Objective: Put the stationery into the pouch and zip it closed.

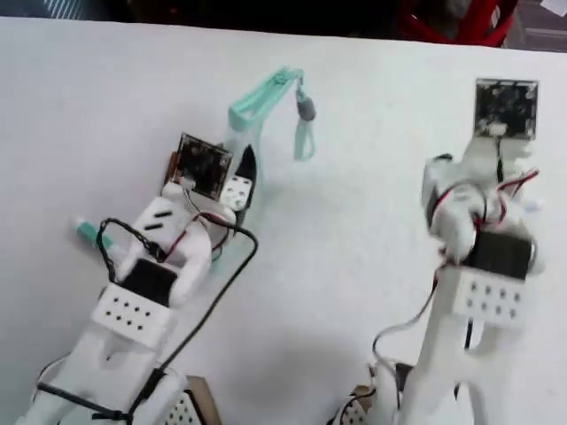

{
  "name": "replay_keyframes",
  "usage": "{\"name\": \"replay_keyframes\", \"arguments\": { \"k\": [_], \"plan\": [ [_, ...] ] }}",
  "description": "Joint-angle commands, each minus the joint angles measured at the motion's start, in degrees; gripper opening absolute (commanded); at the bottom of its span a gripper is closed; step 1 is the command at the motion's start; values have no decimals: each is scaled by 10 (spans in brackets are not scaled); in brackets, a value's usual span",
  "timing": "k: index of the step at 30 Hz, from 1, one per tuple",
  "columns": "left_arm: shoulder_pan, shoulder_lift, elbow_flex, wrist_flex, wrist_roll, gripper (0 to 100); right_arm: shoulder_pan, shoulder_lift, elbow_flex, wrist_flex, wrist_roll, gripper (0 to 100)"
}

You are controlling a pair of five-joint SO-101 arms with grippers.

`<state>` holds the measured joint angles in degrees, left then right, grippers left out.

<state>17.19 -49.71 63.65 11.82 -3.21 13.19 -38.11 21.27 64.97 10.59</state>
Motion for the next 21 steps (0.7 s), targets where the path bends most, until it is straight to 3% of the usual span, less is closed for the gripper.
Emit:
{"name": "replay_keyframes", "arguments": {
  "k": [1,4,10,14,21],
  "plan": [
    [-1,-2,32,-142,8,24,47,145,-87,9,-5,208],
    [1,-18,18,-193,7,24,73,263,-152,9,-9,214],
    [7,68,-16,-199,7,24,111,465,-289,4,-7,213],
    [4,128,10,-201,6,27,124,595,-420,6,-4,213],
    [7,88,85,-198,6,28,126,781,-609,8,55,212]
  ]
}}
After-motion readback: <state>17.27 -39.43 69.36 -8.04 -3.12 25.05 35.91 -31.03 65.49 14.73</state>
